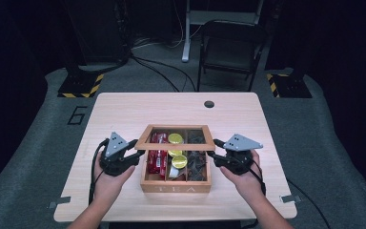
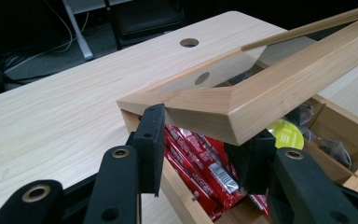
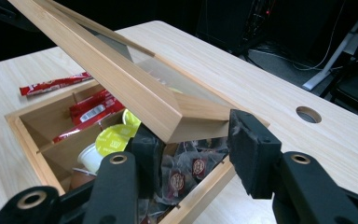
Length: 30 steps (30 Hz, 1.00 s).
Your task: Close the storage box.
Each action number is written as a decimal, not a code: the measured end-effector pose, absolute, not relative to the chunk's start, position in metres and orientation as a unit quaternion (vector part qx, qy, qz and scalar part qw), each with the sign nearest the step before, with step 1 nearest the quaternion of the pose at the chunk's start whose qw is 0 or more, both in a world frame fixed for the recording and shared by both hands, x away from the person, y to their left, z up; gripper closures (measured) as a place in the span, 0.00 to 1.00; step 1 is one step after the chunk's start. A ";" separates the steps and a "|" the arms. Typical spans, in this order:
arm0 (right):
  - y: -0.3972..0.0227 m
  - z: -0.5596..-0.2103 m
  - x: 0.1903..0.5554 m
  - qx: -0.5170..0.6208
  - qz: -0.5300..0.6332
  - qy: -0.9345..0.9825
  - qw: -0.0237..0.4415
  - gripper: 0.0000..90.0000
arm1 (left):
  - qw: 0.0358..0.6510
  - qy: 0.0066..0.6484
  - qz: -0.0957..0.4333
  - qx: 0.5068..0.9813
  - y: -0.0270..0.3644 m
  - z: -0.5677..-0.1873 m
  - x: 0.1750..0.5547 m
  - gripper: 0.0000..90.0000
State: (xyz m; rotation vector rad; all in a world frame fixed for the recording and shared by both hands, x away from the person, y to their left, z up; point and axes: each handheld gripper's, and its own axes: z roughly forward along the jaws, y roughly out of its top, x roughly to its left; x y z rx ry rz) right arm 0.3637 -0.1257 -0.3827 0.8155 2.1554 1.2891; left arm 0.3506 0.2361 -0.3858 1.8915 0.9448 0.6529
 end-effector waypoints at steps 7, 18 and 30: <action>-0.128 -0.395 0.354 0.299 0.474 0.789 0.250 0.64 | 0.448 0.384 0.254 0.766 0.239 -0.397 0.342 0.68; -0.129 -0.412 0.342 0.301 0.467 0.796 0.242 0.65 | 0.442 0.377 0.260 0.771 0.238 -0.416 0.332 0.68; -0.133 -0.422 0.330 0.299 0.461 0.807 0.216 0.69 | 0.442 0.376 0.252 0.774 0.240 -0.431 0.325 0.66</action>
